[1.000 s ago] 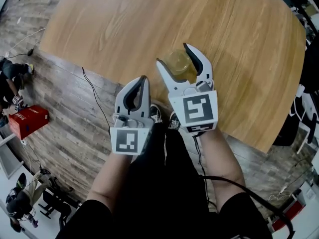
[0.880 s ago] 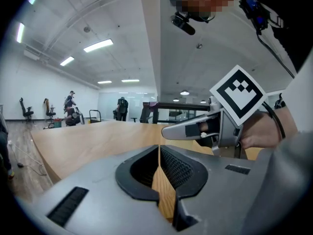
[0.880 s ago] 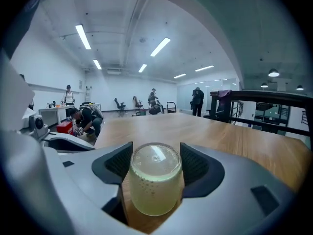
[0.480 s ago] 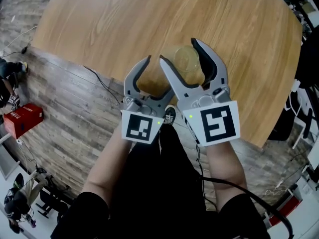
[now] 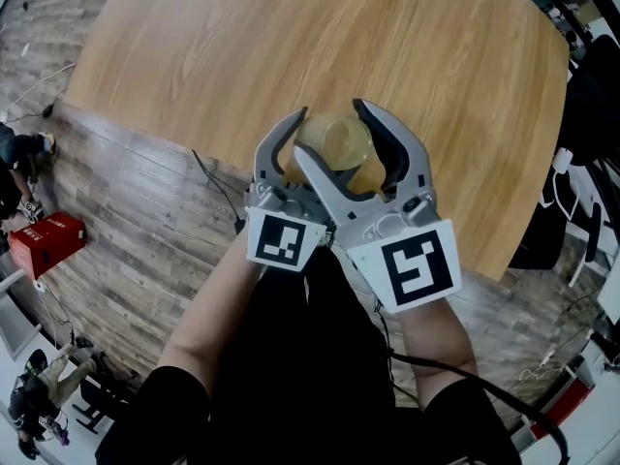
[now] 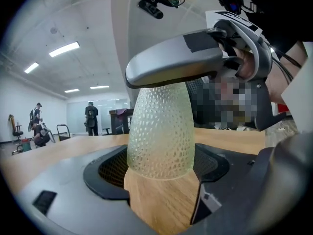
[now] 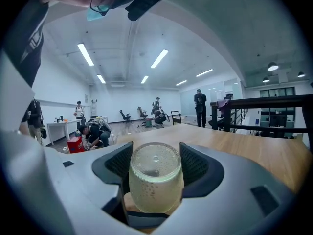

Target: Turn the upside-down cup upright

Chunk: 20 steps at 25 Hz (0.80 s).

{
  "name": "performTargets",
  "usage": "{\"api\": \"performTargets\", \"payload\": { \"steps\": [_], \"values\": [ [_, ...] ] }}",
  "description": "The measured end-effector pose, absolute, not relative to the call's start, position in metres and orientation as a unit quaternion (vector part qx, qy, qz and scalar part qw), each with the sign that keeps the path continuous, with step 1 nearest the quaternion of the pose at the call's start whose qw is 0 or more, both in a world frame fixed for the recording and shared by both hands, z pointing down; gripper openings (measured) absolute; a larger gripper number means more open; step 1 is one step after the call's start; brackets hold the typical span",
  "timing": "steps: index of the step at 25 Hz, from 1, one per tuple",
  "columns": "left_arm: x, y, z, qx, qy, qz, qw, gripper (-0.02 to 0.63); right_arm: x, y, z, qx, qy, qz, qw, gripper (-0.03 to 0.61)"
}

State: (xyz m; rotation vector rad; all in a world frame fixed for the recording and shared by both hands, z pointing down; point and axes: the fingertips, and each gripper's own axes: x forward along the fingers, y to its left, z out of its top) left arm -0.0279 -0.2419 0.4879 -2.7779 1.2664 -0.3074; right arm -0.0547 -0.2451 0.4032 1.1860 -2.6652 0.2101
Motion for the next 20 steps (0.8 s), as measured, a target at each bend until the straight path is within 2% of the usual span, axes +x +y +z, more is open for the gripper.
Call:
{"api": "performTargets", "payload": {
  "steps": [5, 16, 20],
  "values": [
    [-0.021, -0.239, 0.492, -0.91, 0.403, -0.096, 0.029, 0.399, -0.044, -0.246, 0.41, 0.404, -0.903, 0.101, 0.101, 0.301],
    [-0.03, -0.236, 0.492, -0.911, 0.398, -0.097, 0.042, 0.394, -0.024, -0.272, 0.411, 0.42, -0.897, 0.135, 0.032, 0.302],
    [-0.036, -0.231, 0.492, -0.911, 0.398, -0.1, 0.042, 0.393, -0.009, -0.286, 0.421, 0.447, -0.883, 0.134, 0.038, 0.302]
  ]
}}
